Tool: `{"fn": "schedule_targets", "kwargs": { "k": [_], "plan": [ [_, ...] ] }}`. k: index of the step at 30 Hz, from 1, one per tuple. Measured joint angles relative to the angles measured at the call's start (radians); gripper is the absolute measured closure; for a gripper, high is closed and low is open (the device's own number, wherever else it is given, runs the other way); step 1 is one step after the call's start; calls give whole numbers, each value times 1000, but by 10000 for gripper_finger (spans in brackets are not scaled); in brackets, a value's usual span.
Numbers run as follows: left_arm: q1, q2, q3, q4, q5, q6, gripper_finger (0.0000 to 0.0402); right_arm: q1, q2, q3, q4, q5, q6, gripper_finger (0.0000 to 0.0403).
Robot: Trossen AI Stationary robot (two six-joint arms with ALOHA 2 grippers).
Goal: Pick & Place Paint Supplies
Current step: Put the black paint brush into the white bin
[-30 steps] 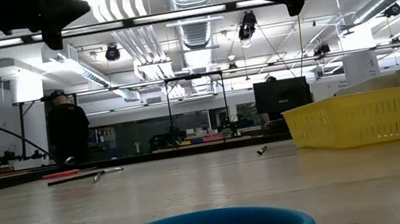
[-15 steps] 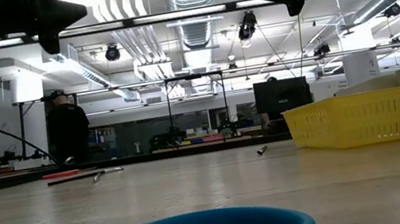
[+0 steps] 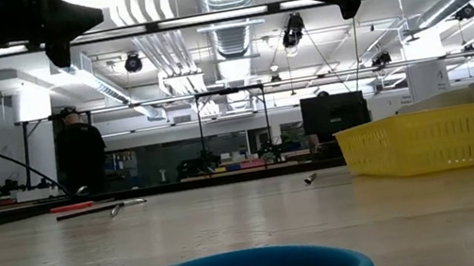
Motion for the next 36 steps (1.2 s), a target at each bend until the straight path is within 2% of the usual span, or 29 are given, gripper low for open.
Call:
{"fn": "schedule_targets", "kwargs": {
  "k": [9,18,26,29,32,36],
  "plan": [
    [0,0,0,-115,0,0,360,0,0,0,0,0,0,320],
    [0,0,0,-320,0,0,360,0,0,0,0,0,3,320],
    [0,0,0,-543,0,0,360,-1,-4,0,29,-27,284,320],
    [0,0,0,-608,0,0,360,-1,-1,1,42,-58,313,320],
    [0,0,0,-652,0,0,360,0,17,42,-62,-74,280,320],
    [0,0,0,-677,0,0,360,-1,90,180,-372,-107,98,320]
  ]
}}
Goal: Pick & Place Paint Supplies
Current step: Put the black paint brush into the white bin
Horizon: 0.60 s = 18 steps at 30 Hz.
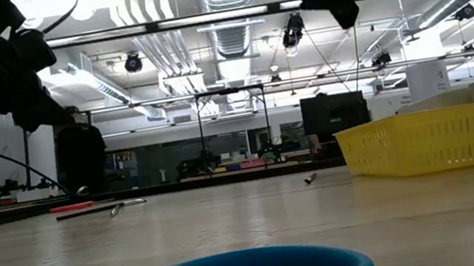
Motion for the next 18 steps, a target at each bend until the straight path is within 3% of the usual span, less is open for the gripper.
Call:
{"fn": "schedule_targets", "kwargs": {
  "k": [9,18],
  "plan": [
    [0,0,0,1,0,0,360,1,293,371,-549,-10,-543,320],
    [0,0,0,1,0,1,360,1,600,647,-776,1,-944,320]
  ]
}}
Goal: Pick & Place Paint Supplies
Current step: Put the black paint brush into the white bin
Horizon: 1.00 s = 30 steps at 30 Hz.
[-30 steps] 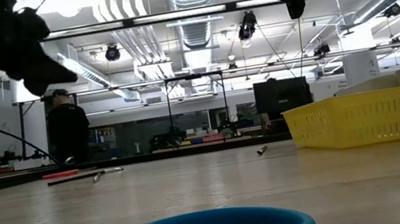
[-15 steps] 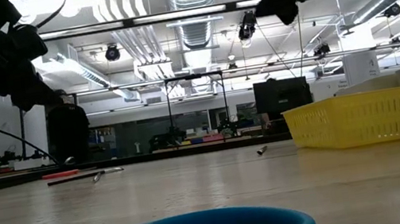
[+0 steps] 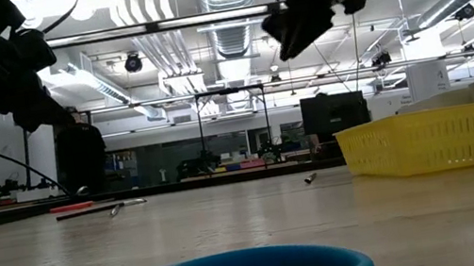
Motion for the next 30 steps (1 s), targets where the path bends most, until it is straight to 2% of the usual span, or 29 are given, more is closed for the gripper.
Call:
{"fn": "schedule_targets", "kwargs": {
  "k": [7,11,14,16,25,30],
  "plan": [
    [0,0,0,0,0,0,360,11,178,119,-165,13,-264,320],
    [0,0,0,0,0,3,360,38,246,124,-186,139,-381,320],
    [0,0,0,0,0,3,360,50,292,124,-177,235,-383,320],
    [0,0,0,0,0,3,360,56,319,124,-173,254,-364,320],
    [0,0,0,0,0,2,360,71,412,123,-149,265,-340,320],
    [0,0,0,0,0,2,360,83,455,121,-126,306,-341,320]
  ]
}}
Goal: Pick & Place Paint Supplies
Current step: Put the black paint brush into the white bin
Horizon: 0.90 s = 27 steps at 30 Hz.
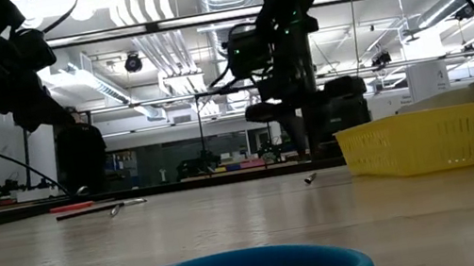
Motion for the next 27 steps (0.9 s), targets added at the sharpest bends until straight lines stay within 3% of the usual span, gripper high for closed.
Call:
{"fn": "schedule_targets", "kwargs": {
  "k": [27],
  "plan": [
    [0,0,0,0,0,-2,360,24,72,-58,122,114,9,320]
  ]
}}
